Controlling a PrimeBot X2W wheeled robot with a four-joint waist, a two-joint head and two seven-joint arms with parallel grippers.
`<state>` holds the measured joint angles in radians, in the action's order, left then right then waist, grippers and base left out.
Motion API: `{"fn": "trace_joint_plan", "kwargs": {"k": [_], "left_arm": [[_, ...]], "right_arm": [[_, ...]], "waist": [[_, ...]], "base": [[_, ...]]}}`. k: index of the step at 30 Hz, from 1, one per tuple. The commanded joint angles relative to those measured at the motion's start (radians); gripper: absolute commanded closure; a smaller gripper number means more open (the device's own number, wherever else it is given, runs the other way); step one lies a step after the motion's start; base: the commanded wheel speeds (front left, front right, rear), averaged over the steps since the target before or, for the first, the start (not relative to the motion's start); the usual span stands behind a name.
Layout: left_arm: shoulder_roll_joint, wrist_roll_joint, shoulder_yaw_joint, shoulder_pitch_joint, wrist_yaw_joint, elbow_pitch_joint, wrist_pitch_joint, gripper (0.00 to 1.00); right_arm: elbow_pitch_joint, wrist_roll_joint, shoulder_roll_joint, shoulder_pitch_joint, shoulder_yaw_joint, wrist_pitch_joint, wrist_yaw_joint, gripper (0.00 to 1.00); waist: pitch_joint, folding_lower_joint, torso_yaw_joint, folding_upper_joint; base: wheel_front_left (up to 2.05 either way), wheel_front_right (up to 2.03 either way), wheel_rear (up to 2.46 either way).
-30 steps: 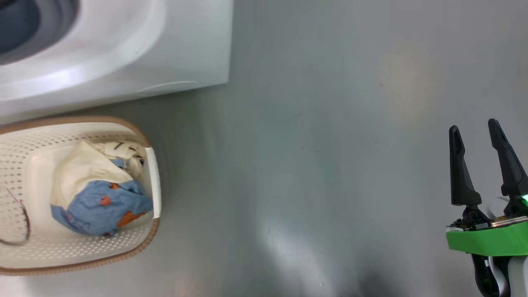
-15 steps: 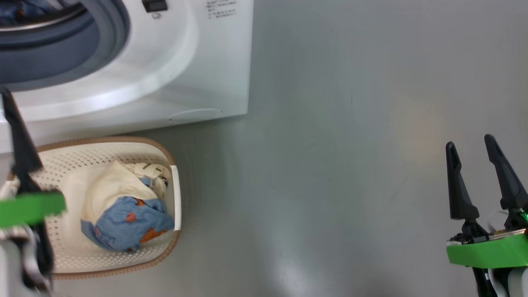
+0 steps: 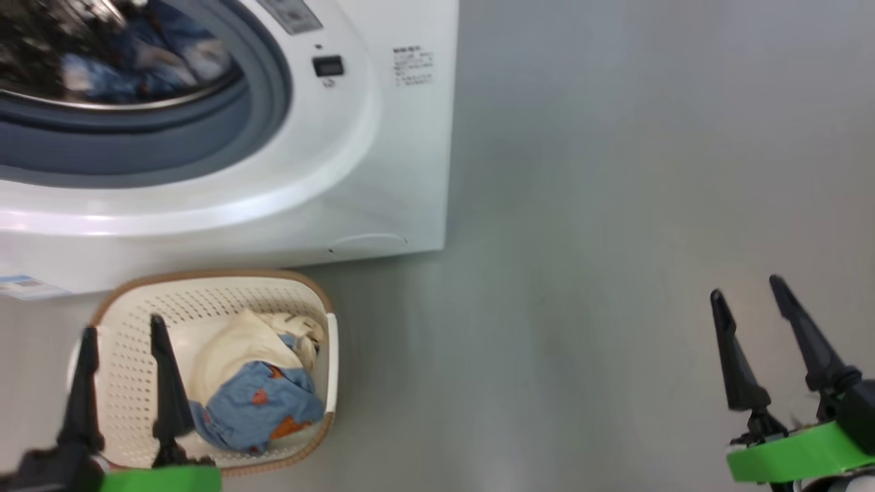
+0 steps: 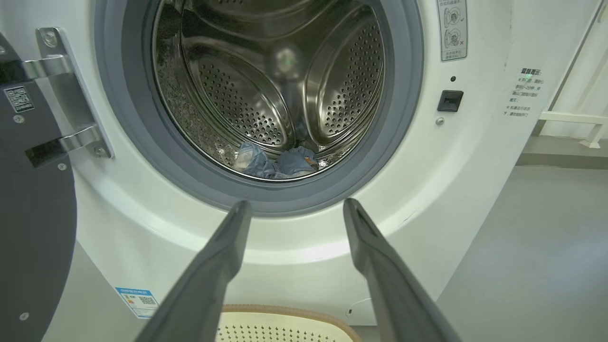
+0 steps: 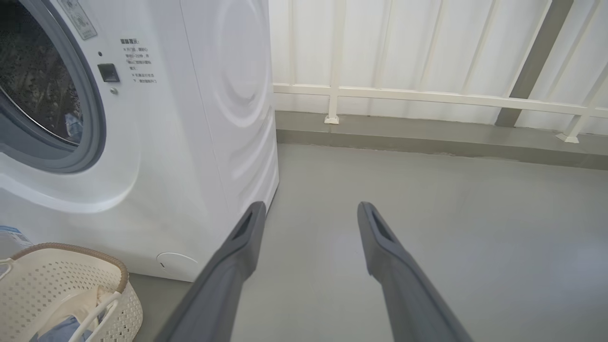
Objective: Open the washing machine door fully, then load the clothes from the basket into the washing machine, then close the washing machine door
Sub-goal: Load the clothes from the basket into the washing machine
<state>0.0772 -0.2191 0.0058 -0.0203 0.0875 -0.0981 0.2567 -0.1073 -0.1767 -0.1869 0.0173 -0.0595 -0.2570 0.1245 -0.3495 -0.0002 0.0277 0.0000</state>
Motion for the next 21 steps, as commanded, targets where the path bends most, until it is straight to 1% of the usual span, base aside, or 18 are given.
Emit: {"fn": "trace_joint_plan", "kwargs": {"k": [1, 5, 10, 18, 21], "left_arm": [[0.004, 0.013, 0.027, 0.025, -0.002, -0.011, 0.005, 0.0], [-0.005, 0.02, 0.009, 0.074, -0.024, 0.02, 0.005, 0.0], [-0.008, 0.032, -0.002, 0.123, -0.053, 0.049, 0.005, 0.0], [-0.01, 0.038, -0.008, 0.186, -0.091, 0.068, 0.005, 0.0], [-0.012, 0.039, -0.012, 0.207, -0.096, 0.076, 0.005, 0.0]], "right_arm": [[-0.012, 0.012, -0.016, -0.028, 0.027, -0.005, 0.006, 0.0], [0.002, 0.017, -0.015, -0.062, 0.037, -0.005, 0.006, 0.0], [0.021, 0.022, -0.008, -0.099, 0.056, -0.005, 0.006, 0.0], [0.028, 0.033, 0.004, -0.151, 0.076, -0.005, 0.006, 0.0], [0.03, 0.036, 0.009, -0.17, 0.079, -0.005, 0.006, 0.0]], "waist": [[0.082, 0.0002, -0.049, 0.0], [0.143, 0.0002, -0.072, 0.0], [0.209, 0.0002, -0.085, 0.0], [0.293, 0.0002, -0.082, 0.0], [0.324, 0.0002, -0.077, 0.0]], "base": [[0.0, 0.0, 0.0], [0.0, 0.0, 0.0], [0.0, 0.0, 0.0], [0.0, 0.0, 0.0], [0.0, 0.0, 0.0]]}}
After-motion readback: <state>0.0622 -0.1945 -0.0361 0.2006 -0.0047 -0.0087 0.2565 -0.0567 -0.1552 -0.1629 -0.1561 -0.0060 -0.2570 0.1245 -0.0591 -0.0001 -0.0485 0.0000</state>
